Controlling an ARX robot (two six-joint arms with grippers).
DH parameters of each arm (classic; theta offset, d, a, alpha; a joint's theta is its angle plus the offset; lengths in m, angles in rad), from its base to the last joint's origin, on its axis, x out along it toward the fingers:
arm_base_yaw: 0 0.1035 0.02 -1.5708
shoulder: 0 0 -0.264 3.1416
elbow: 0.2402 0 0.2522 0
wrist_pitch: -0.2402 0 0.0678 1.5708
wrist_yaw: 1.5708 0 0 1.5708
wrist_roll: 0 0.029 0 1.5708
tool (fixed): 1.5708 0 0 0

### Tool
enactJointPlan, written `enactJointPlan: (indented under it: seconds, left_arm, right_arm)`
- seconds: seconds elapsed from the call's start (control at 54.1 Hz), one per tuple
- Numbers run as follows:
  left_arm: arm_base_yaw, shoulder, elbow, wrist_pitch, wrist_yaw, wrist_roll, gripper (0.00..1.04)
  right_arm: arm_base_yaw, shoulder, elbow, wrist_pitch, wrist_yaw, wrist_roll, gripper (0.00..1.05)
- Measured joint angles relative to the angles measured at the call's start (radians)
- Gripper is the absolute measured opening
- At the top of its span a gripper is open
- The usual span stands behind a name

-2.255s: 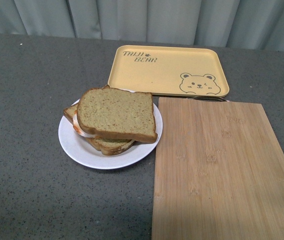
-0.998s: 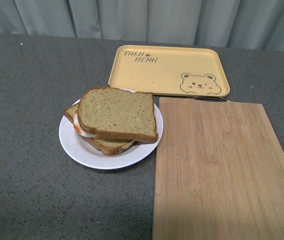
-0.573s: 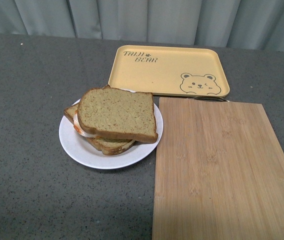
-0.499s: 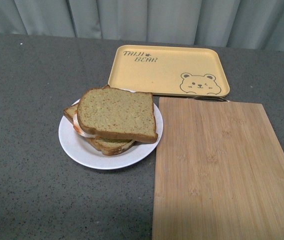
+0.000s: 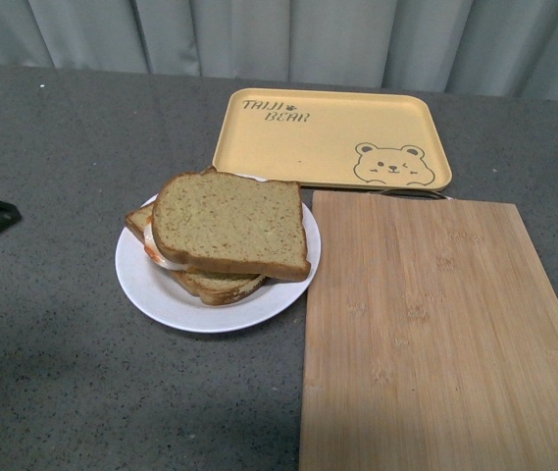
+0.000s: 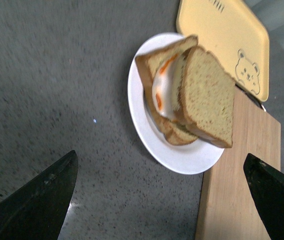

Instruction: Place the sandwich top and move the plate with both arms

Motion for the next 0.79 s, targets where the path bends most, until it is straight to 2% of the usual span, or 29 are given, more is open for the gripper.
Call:
enactJointPlan:
  seconds: [0.092, 0.166, 0.24, 0.444, 0.795]
  left_arm:
    - [-0.023, 0.157, 0.022, 0.060, 0.081, -0.042, 0.98]
    - [-0.045, 0.268, 0.044, 0.088, 0.160, -0.077, 0.98]
    - [-0.059, 0.353, 0.065, 0.114, 0.199, -0.115, 0.98]
    - [-0.095, 0.567, 0.179, 0.161, 0.203, -0.211, 0.98]
    - [-0.072, 0.725, 0.314, 0.184, 0.197, -0.293, 0.97]
  right_arm:
    - [0.000, 0.000, 0.000, 0.000, 0.000, 0.001, 0.97]
    - [0.000, 0.000, 0.000, 0.000, 0.000, 0.000, 0.95]
    - [0.000, 0.000, 0.000, 0.000, 0.000, 0.000, 0.95]
    - [0.000, 0.000, 0.000, 0.000, 0.000, 0.000, 0.95]
    - [0.000, 0.000, 0.000, 0.000, 0.000, 0.000, 0.95]
